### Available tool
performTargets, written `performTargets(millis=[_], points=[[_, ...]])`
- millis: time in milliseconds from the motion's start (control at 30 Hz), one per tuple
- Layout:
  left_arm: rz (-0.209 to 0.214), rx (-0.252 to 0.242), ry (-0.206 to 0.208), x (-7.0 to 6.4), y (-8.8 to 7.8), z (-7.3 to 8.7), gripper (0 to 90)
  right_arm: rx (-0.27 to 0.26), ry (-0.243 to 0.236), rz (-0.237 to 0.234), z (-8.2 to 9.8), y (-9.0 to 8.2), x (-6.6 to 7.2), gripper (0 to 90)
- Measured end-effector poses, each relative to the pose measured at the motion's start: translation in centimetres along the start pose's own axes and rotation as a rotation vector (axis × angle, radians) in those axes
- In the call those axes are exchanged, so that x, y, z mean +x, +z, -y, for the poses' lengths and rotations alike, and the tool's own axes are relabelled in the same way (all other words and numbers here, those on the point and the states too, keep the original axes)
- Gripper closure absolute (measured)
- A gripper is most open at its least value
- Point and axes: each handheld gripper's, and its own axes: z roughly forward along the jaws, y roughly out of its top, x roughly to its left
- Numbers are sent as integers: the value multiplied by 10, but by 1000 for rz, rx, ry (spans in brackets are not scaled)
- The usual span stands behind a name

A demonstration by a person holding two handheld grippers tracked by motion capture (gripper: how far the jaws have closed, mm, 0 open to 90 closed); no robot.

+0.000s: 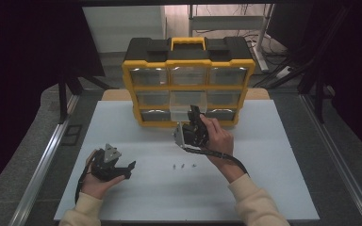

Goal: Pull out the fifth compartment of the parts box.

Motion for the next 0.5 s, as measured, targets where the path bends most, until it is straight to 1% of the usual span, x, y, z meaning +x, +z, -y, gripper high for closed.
performTargets(millis=[100, 233, 400, 433, 500], points=[[1, 1, 0, 0, 0, 0, 138, -2, 9, 1, 0, -1, 1, 700], [6, -3, -3, 0, 0, 0, 138, -6, 3, 7, 0, -3, 2, 698], [5, -7, -9, 1, 0, 0, 138, -3, 7, 6, 0, -4, 2, 697], [5, -7, -9, 1, 0, 0, 138, -6, 17, 9, 0, -3, 3, 696], [4, -7, -7, 1, 0, 0, 138, -8, 17, 11, 1, -3, 3, 696]])
